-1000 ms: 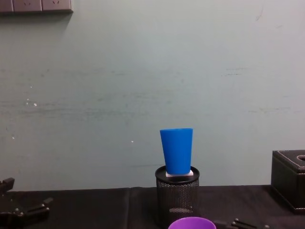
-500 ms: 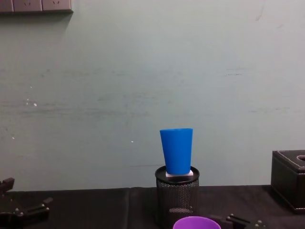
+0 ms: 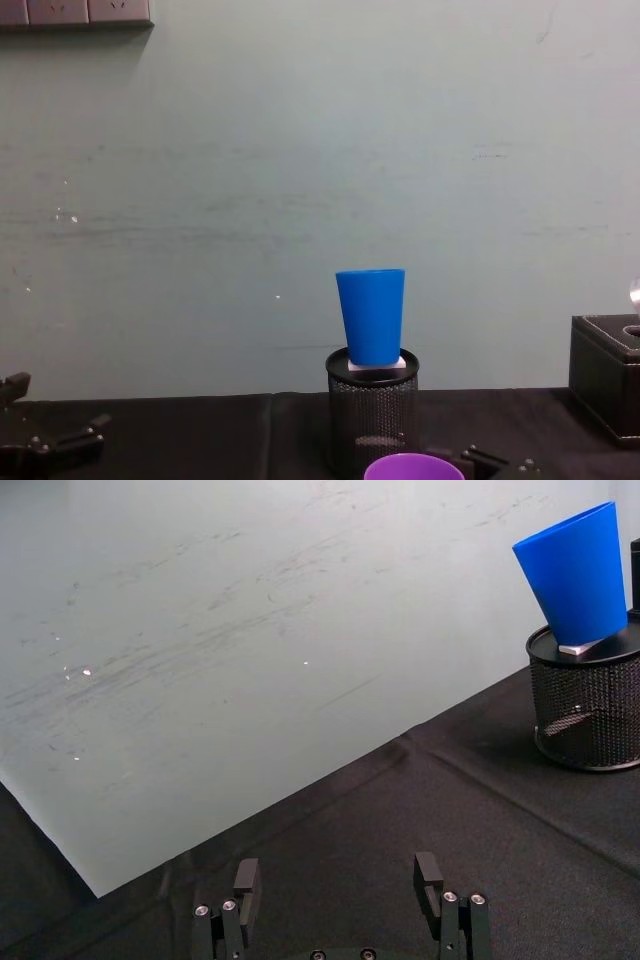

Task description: Pick up one cup with a gripper and tap it against the other cup.

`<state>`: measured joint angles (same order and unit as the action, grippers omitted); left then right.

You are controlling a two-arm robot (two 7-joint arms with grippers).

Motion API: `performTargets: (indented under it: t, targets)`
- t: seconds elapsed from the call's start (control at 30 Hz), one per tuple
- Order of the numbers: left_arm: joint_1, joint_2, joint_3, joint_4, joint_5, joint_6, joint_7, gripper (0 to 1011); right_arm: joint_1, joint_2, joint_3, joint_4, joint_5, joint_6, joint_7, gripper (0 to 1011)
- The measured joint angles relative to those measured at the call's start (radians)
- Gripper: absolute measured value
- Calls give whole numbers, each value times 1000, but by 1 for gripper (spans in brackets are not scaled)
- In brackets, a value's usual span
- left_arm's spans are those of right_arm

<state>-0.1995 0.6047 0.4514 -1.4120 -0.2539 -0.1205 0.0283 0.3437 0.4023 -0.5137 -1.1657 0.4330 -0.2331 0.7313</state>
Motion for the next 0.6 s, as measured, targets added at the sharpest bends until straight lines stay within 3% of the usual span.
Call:
performTargets:
  t: [0.6]
  targets:
    - [0, 0, 0, 0, 0, 0, 0, 1000, -6, -8, 1, 12, 4, -3, 0, 1002]
